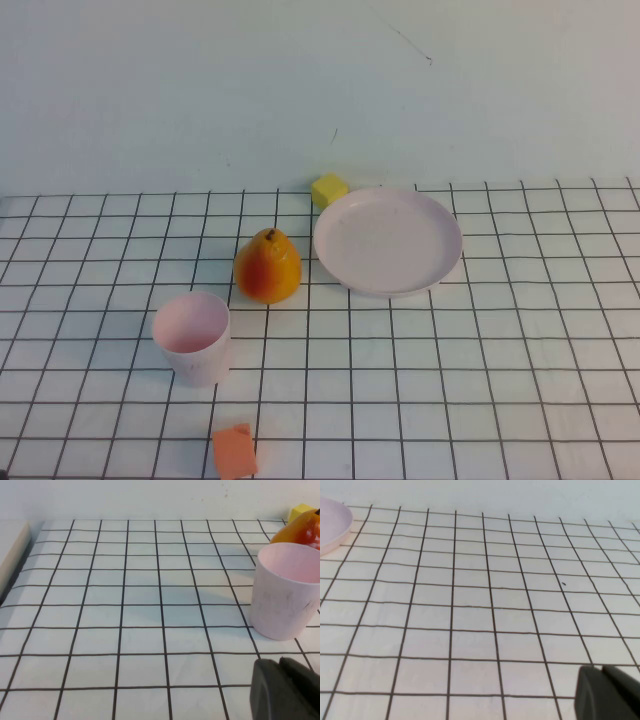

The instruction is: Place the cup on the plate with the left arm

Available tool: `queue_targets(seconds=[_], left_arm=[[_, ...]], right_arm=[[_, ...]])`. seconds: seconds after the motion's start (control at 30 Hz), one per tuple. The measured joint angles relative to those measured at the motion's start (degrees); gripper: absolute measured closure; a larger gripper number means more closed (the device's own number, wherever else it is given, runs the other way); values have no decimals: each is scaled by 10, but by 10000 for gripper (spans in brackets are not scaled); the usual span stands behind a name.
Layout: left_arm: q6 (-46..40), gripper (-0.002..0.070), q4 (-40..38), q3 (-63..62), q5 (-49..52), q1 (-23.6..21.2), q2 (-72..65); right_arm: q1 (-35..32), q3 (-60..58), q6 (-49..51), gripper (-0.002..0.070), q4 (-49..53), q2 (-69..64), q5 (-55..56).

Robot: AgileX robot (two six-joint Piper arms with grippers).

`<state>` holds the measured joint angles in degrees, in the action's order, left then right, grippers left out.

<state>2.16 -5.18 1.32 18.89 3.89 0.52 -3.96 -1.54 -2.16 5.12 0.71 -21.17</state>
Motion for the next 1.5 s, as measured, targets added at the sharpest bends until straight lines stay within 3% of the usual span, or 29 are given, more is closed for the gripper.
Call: queue_targets(seconds=[1.03, 1.2, 1.33, 1.5], left_arm=[[0, 677, 0, 0, 0, 0, 0], [-7, 677, 37, 0, -4, 0, 0], [-17, 677, 65, 3, -59, 0, 0], [-27, 677, 91, 3, -229, 0, 0]], right_arm=[[0, 0, 0, 678, 0, 0, 1], [0, 0, 0, 678, 0, 0, 1], [0, 0, 0, 678, 0, 0, 1], [0, 0, 0, 678, 0, 0, 1]])
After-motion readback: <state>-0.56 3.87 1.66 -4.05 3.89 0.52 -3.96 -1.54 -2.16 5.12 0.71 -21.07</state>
